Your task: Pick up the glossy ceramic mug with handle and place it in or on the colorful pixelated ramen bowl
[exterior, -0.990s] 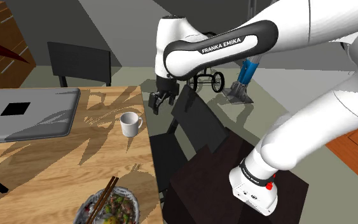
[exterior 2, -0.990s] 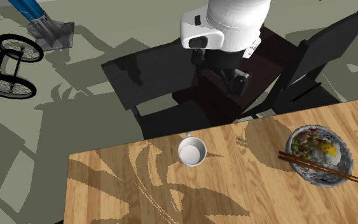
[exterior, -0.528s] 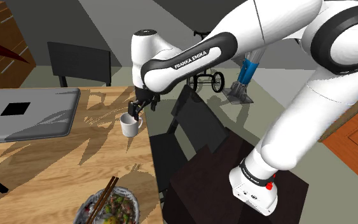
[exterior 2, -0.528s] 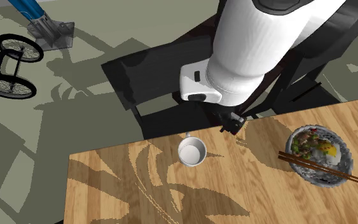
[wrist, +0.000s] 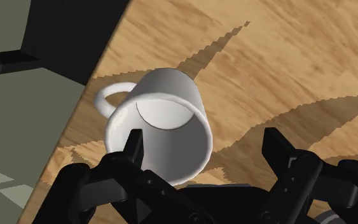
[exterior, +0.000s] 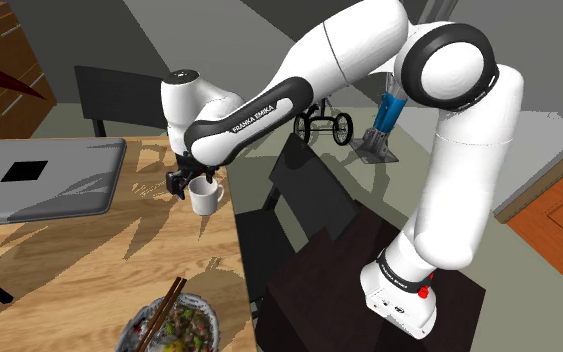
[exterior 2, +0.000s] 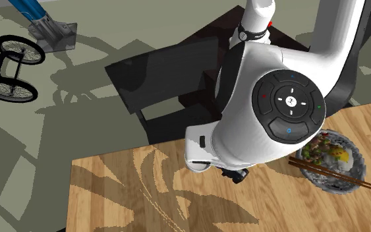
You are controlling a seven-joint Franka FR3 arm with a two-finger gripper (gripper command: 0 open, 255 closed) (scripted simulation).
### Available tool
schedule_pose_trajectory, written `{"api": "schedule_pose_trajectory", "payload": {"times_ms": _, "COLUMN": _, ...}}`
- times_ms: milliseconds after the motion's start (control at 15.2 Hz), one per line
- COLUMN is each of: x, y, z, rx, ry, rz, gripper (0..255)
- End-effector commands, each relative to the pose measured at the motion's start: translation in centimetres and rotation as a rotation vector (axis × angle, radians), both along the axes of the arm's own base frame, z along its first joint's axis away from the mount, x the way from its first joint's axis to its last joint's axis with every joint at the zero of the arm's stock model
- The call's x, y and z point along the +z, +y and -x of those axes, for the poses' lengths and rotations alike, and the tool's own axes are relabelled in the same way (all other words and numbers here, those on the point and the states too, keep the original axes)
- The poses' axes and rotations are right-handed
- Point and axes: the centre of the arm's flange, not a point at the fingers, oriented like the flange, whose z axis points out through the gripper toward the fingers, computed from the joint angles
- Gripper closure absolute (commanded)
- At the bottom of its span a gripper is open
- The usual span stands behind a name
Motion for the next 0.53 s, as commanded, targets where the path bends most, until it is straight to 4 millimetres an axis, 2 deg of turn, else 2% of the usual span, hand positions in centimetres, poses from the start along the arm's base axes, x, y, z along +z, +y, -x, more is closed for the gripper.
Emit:
{"api": "schedule_pose_trajectory", "payload": {"times_ms": 0, "x": -0.7, "y": 0.7, "z": -0.9, "rx": -0.002, "ry": -0.007, "rz": 0.006, "gripper": 0}}
{"api": "schedule_pose_trajectory", "payload": {"times_ms": 462, "x": -4.7, "y": 0.5, "z": -1.1, "rx": -0.002, "ry": -0.007, "rz": 0.006, "gripper": 0}}
